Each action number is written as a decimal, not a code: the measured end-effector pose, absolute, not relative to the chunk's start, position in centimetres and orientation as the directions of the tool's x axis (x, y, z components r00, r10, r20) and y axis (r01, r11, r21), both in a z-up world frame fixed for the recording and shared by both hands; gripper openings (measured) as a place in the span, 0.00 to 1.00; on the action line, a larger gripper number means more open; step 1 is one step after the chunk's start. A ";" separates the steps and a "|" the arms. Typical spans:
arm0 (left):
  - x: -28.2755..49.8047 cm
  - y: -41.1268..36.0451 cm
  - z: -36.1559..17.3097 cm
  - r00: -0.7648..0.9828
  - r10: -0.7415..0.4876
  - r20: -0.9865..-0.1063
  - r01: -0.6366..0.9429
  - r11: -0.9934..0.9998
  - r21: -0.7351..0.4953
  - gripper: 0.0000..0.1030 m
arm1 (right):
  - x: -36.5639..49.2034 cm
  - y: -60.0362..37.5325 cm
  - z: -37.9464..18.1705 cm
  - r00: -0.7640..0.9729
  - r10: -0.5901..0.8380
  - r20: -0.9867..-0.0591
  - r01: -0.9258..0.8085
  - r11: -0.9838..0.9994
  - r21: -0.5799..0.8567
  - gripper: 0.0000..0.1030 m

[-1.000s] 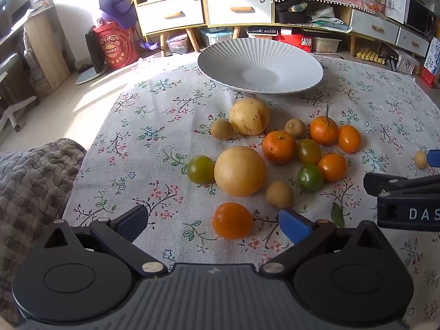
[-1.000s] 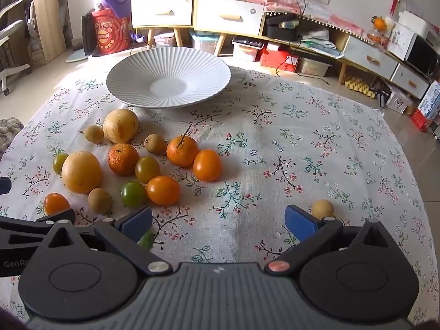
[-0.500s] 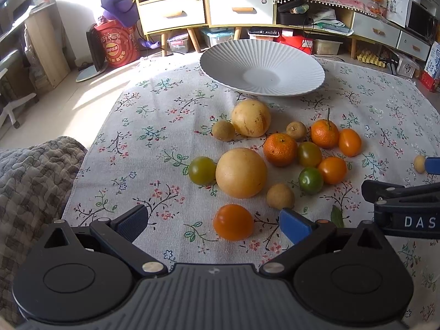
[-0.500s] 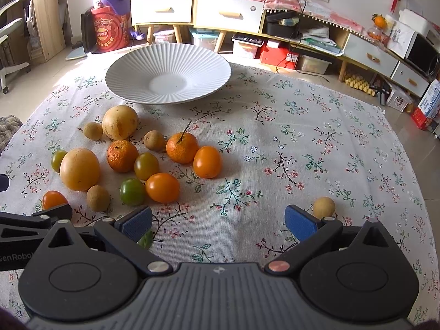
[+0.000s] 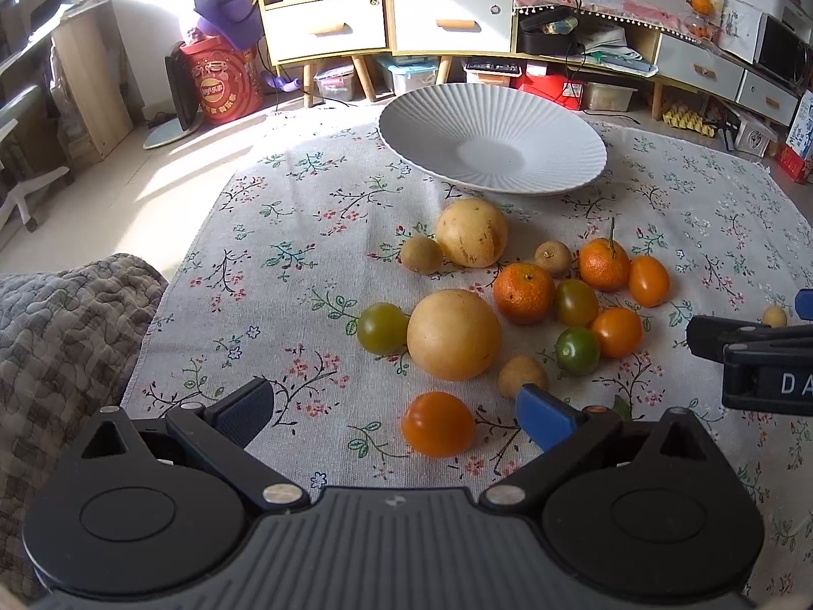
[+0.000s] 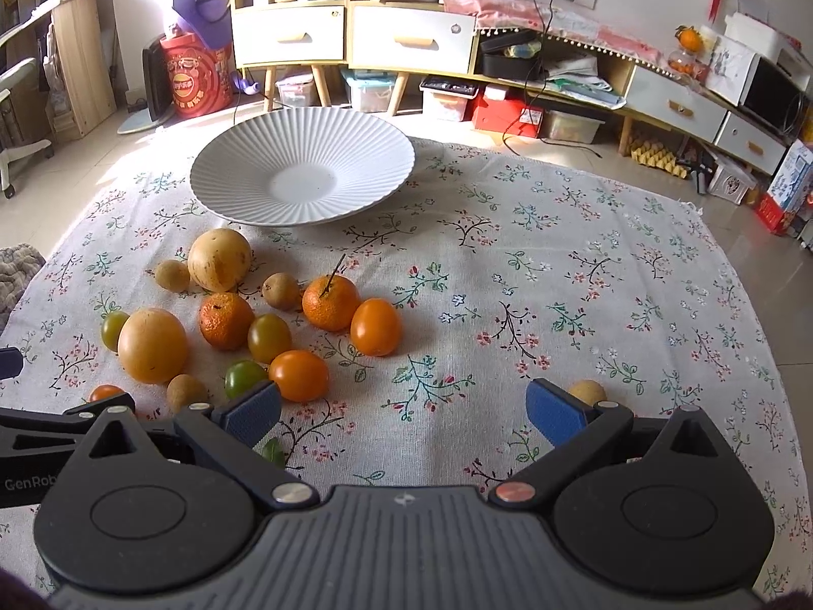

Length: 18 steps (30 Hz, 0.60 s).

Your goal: Organize fruits

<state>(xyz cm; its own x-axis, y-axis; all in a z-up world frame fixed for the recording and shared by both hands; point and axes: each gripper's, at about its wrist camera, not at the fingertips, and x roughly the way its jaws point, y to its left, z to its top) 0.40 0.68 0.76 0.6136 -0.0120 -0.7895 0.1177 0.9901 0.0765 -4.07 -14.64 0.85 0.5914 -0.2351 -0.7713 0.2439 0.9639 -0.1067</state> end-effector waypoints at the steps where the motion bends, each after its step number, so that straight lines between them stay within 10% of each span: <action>1: 0.4 0.7 0.8 0.614 -0.014 -0.789 0.119 0.990 0.075 0.90 | -4.0 -14.6 0.9 0.593 -0.232 -0.771 0.243 0.965 -0.104 1.00; 18: 1.0 1.3 0.8 0.610 -0.064 -0.790 0.203 0.976 0.077 0.90 | -4.8 -15.6 0.4 0.635 -0.102 -0.766 0.204 0.978 0.038 1.00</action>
